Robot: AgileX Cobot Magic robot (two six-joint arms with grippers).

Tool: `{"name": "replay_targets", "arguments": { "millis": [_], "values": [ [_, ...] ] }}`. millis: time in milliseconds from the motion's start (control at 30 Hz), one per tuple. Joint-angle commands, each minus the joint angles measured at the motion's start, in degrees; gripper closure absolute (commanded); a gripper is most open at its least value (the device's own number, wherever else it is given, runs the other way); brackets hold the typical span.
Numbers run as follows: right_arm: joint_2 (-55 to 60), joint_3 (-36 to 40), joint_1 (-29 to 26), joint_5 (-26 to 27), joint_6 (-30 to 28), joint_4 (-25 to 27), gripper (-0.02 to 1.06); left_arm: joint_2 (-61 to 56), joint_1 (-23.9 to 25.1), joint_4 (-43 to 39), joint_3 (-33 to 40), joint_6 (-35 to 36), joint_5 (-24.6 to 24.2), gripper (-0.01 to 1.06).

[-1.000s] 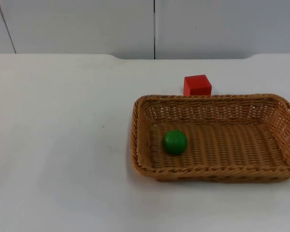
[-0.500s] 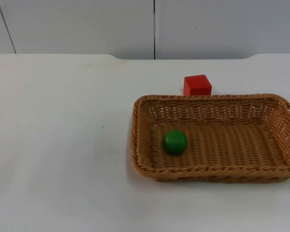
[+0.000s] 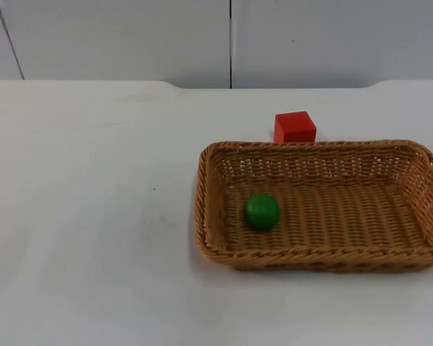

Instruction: Place all geometric objects except the red cube into the basket.

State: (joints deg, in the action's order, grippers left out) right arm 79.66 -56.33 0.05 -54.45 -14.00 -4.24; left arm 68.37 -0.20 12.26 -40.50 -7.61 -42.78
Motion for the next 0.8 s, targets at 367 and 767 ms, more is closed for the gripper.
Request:
{"name": "replay_targets", "arguments": {
  "millis": [367,767],
  "values": [
    [20.56,-5.26,-5.48,16.59,-21.27,7.74,-0.01,-0.35,0.28,0.82,0.28,0.17,-0.28,0.0],
    [34.43,-5.26,-5.48,24.21,-31.69,14.72,0.0,-0.35,0.28,0.82,0.28,-0.49,-0.08,0.0]
  ]
}}
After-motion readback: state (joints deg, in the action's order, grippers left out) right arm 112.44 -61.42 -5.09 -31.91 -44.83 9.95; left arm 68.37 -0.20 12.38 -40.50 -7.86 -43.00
